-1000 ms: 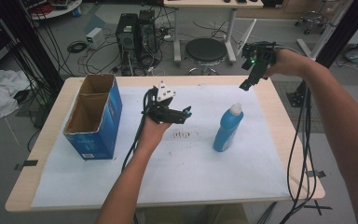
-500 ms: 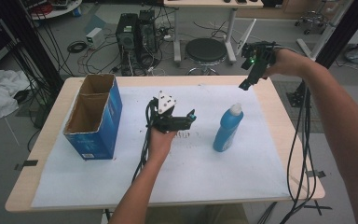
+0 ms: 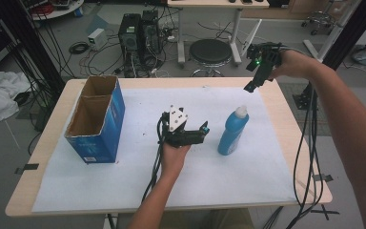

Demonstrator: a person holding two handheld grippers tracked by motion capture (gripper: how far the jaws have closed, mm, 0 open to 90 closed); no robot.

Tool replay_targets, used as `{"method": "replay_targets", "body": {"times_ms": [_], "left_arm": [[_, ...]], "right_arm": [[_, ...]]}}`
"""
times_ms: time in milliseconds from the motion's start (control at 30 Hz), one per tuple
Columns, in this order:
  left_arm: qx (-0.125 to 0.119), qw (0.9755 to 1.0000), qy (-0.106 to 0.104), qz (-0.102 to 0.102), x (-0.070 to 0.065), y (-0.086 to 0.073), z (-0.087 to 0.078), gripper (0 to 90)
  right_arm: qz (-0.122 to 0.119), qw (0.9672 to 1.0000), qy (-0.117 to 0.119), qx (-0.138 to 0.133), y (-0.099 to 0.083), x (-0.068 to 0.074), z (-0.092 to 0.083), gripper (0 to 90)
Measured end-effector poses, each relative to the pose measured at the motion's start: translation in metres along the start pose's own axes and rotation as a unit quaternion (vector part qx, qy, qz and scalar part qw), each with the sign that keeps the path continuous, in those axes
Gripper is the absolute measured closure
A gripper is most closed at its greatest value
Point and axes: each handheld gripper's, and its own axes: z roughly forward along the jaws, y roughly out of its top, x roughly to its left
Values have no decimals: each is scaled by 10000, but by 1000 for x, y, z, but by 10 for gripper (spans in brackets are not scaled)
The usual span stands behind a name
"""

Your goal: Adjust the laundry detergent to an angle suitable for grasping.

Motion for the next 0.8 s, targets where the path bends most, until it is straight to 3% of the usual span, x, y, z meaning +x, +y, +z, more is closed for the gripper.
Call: {"method": "replay_targets", "body": {"times_ms": [267,567,800], "left_arm": [[39,9999,52,-79,-18,-11,-2,61],[88,9996,-211,-187,-50,-20,10,61],[121,9991,-364,-202,-67,-23,21,61]], "right_arm": [[-36,10000,8,1,1,0,2,33],[-14,10000,25,8,2,0,3,33],[8,10000,16,-12,1,-1,1,33]]}}
